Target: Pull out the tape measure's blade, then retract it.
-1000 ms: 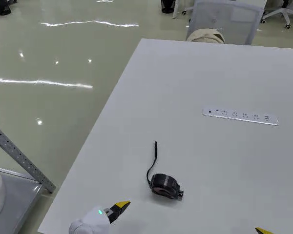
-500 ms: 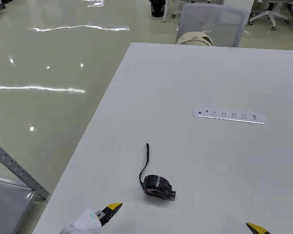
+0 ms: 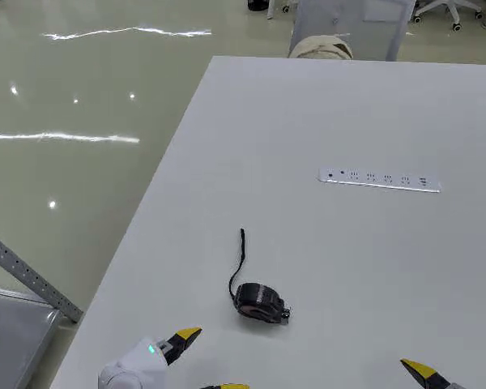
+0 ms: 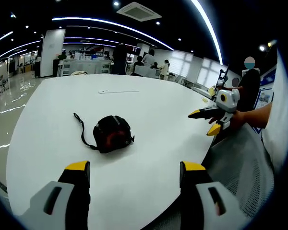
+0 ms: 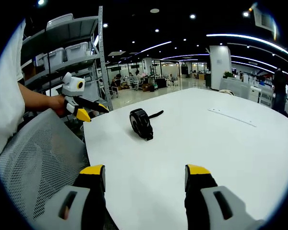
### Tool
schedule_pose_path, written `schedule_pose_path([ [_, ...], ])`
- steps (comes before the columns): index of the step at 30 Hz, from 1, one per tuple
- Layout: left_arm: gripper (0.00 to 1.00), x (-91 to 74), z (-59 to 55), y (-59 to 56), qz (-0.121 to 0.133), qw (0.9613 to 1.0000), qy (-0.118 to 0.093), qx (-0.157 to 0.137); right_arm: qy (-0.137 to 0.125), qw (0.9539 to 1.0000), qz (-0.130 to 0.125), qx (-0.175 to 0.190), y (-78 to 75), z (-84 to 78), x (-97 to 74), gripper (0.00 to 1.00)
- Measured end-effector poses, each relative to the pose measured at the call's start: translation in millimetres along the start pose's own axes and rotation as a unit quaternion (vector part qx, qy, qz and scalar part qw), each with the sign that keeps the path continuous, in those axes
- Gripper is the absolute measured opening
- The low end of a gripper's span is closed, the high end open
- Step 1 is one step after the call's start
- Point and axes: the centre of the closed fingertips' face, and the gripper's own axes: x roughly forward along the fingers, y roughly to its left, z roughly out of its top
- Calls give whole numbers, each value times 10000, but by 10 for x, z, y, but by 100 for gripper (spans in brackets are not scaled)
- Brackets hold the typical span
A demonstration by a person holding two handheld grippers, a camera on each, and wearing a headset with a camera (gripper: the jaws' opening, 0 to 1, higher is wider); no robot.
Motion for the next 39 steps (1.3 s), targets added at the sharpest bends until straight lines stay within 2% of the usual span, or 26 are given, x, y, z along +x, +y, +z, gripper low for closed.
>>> schedule_pose_path([
  [8,76,96,83,38,-100,9999,-48,56,-3,10000,85,-2,-48,7,60,67],
  [14,77,174,147,73,-157,9998,-7,142,-16,9999,156,-31,-72,39,117,67],
  [21,77,205,216,138,-267,9992,67,296,-71,9996,253,-72,-169,86,153,66],
  [29,77,240,246,246,-316,9984,172,448,-125,9994,315,-111,-263,180,219,66],
  [34,75,298,248,240,-396,9970,274,601,-135,9991,377,-156,-294,227,264,65],
  [39,75,328,277,248,-497,9968,251,572,-94,9988,453,-187,-312,237,326,64],
])
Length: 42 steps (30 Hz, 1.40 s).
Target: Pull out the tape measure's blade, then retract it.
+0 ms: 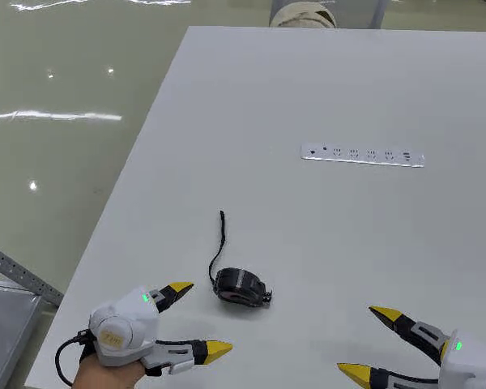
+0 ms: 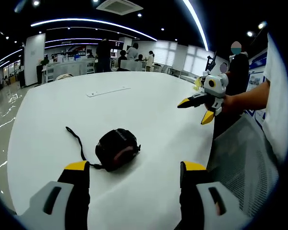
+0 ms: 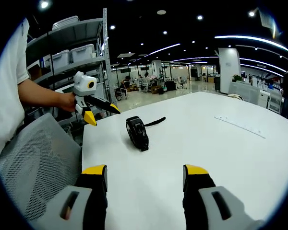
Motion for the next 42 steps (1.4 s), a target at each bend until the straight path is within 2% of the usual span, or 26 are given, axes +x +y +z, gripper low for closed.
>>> schedule_pose_path([
  [6,76,26,3,33,-103,9999,2,-29,19,9999,169,19,30,5,65,64],
  [12,75,77,-41,67,-180,9998,108,8,61,9995,321,11,46,-9,128,64],
  [25,76,142,-43,140,-308,9993,209,101,-12,9988,481,38,-5,57,242,64],
  [34,75,197,-60,188,-407,9986,283,176,-9,9978,648,-107,14,75,363,62],
  [42,76,242,-86,234,-449,9976,396,350,-65,9972,743,-106,-23,119,429,62],
])
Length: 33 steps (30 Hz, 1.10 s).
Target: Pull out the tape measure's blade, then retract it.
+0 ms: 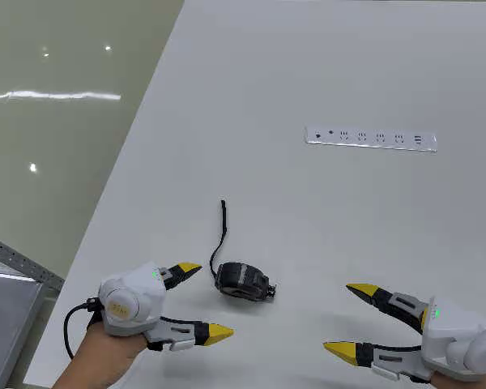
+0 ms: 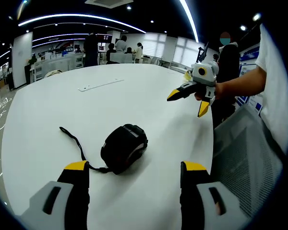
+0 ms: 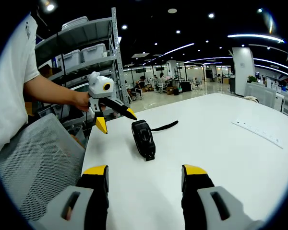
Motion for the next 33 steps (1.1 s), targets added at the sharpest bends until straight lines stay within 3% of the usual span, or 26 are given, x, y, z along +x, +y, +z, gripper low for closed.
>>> schedule_pose_path([
  [33,75,178,-123,166,-329,9982,327,387,16,9995,324,41,-88,-11,297,61],
])
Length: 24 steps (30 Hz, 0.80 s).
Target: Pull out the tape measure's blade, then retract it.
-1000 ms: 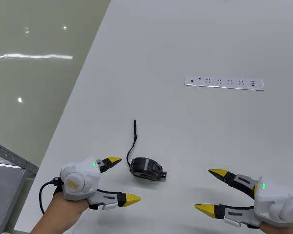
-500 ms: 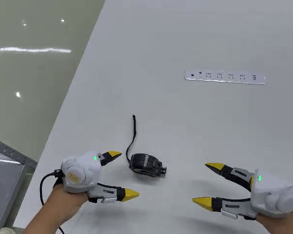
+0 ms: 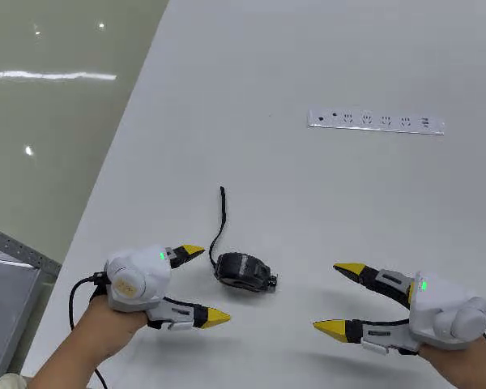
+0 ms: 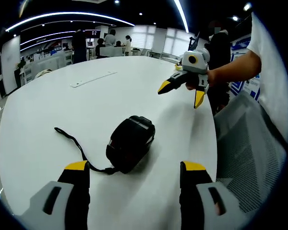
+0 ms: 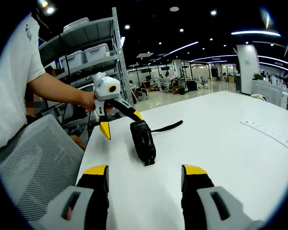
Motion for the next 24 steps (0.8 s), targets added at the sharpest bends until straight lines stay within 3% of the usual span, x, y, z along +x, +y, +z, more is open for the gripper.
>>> schedule_pose_path([
  [24,74,184,-41,123,-225,9994,211,137,16,9999,142,68,-122,-29,225,61],
])
